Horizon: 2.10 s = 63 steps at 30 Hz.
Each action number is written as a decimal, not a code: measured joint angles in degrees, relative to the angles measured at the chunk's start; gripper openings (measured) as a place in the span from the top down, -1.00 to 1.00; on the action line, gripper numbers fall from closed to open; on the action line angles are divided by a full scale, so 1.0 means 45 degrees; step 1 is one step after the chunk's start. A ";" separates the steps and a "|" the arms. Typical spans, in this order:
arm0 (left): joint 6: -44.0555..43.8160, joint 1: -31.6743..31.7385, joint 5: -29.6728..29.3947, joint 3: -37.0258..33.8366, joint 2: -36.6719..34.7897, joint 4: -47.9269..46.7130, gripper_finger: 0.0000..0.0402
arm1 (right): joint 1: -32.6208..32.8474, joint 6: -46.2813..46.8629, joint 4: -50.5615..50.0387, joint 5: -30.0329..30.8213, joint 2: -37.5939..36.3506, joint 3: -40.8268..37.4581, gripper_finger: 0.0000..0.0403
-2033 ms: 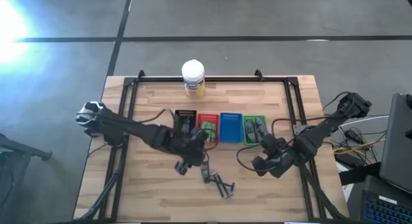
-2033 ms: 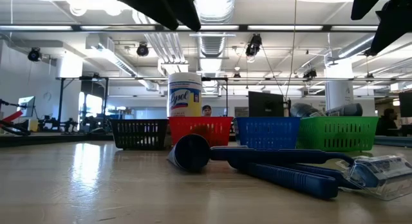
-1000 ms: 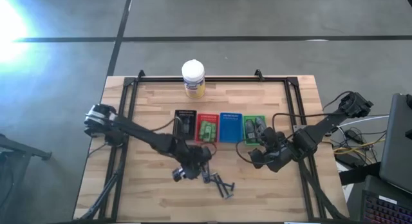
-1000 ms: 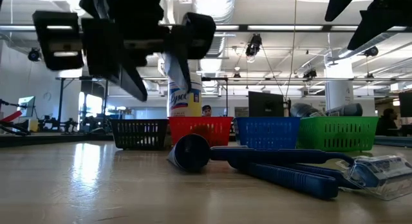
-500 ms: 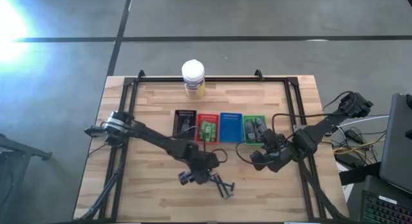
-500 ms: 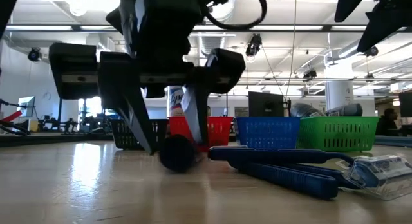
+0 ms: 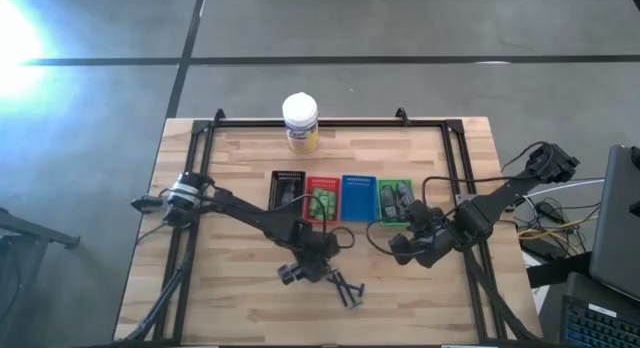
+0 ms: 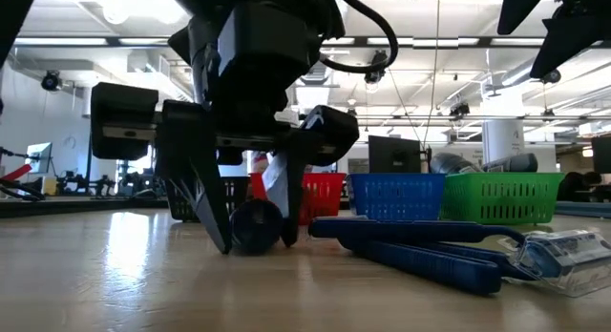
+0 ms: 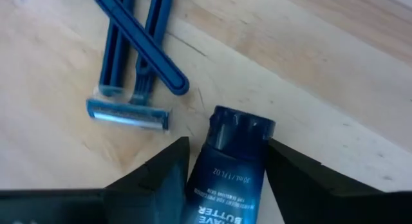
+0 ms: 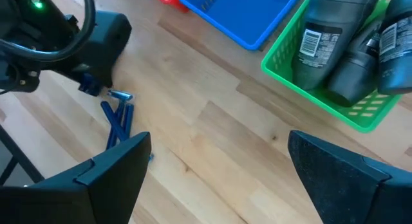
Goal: Pick & Place Travel size toiletries
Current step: Put the blue shave cream into the black basket, then put the blue razor into the blue basket
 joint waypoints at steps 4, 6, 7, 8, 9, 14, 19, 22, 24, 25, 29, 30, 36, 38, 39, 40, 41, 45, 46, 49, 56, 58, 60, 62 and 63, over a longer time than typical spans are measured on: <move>-0.0587 0.0003 -0.0142 -0.0029 -0.0140 -0.0286 0.19 | 0.0000 0.0000 -0.0173 0.0011 0.0000 0.0000 -0.81; -0.1214 0.0008 -0.0198 -0.0029 -0.0186 -0.0359 0.31 | 0.0000 0.0000 -0.0196 0.0011 0.0000 0.0000 -0.81; -0.1650 0.0008 -0.0246 -0.0029 -0.0231 -0.0442 0.37 | 0.0000 0.0000 -0.0202 0.0015 0.0000 -0.0002 -0.81; -0.2140 0.0008 -0.0362 -0.0038 -0.0300 -0.0591 0.41 | 0.0000 0.0000 -0.0202 0.0020 0.0000 -0.0009 -0.81; -0.2699 0.0008 -0.0573 -0.0046 -0.0388 -0.0735 0.44 | 0.0000 0.0000 -0.0205 0.0025 0.0000 -0.0015 -0.81; -0.6035 0.0008 -0.2077 -0.0015 -0.1588 -0.1295 0.51 | 0.0005 -0.0038 -0.0203 0.0354 0.0000 -0.0019 -0.81; -1.0417 0.0103 -0.4978 -0.0066 -0.3809 -0.1600 0.51 | 0.0005 -0.0088 -0.0202 0.0723 0.0000 -0.0019 -0.81; -1.5141 0.0489 -0.8214 -0.0465 -0.5224 -0.1907 0.51 | 0.0001 -0.0007 -0.0204 0.1124 0.0000 -0.0019 -0.81; -1.8898 0.1009 -1.0154 -0.0965 -0.6108 -0.2740 0.51 | 0.0002 0.0128 -0.0207 0.1435 0.0000 -0.0019 -0.81; -2.0532 0.1288 -1.0804 -0.1347 -0.6531 -0.3048 0.51 | 0.0000 0.0196 -0.0202 0.1549 0.0000 -0.0019 -0.81; -2.3310 0.2490 -1.1361 -0.3417 -0.7974 -0.2314 0.50 | 0.0002 0.0319 -0.0170 0.2018 0.0000 -0.0019 -0.81; -2.3487 0.2818 -1.1309 -0.3926 -0.8223 -0.1879 0.50 | 0.0000 0.0321 -0.0159 0.2096 0.0000 -0.0019 -0.81; -2.4385 0.4448 -0.8901 -0.6442 -0.8542 0.0950 0.50 | 0.0005 0.0318 -0.0115 0.2396 0.0000 -0.0019 -0.81; -2.4502 0.4522 -0.8698 -0.6824 -0.8379 0.1317 0.50 | 0.0010 0.0415 -0.0115 0.2396 0.0000 -0.0019 -0.81; -2.4643 0.4548 -0.8698 -0.6951 -0.8268 0.1311 0.50 | 0.0010 0.0494 -0.0110 0.2394 0.0000 -0.0019 -0.81; -2.4749 0.4564 -0.8717 -0.7046 -0.8199 0.1254 0.50 | 0.0010 0.0576 -0.0110 0.2391 0.0000 -0.0019 -0.81; -2.4795 0.4568 -0.8752 -0.7102 -0.8149 0.1240 0.50 | 0.0010 0.0629 -0.0110 0.2391 0.0000 -0.0019 -0.81; -2.4819 0.4568 -0.9151 -0.7074 -0.8045 0.1307 0.41 | 0.0010 0.0675 -0.0100 0.2391 0.0000 -0.0019 -0.81; -2.4764 0.4568 -0.9253 -0.7039 -0.8041 0.1300 0.37 | 0.0010 0.0675 -0.0096 0.2391 0.0000 -0.0019 -0.81; -2.4381 0.4568 -0.9588 -0.6847 -0.8045 0.1345 0.20 | 0.0010 0.0675 -0.0091 0.2386 0.0000 -0.0019 -0.81; -2.3892 0.4497 -0.9192 -0.6347 -0.8131 0.1294 -0.13 | 0.0010 0.0665 -0.0088 0.2339 0.0000 -0.0019 -0.81; -2.3494 0.4410 -0.8914 -0.6173 -0.8167 0.1276 -0.18 | 0.0015 0.0631 -0.0082 0.2092 0.0000 -0.0019 -0.81; -2.3092 0.4182 -0.8898 -0.5942 -0.8256 0.1246 -0.20 | 0.0034 0.0589 -0.0030 0.1830 0.0000 -0.0019 -0.81; -2.2643 0.3792 -0.8896 -0.5614 -0.8341 0.1324 -0.20 | 0.0044 0.0272 0.0341 0.1592 0.0024 -0.0019 -0.81; -2.2341 0.3522 -0.8903 -0.5442 -0.8361 0.1329 -0.20 | 0.0044 0.0026 0.0658 0.1466 0.0063 -0.0019 -0.81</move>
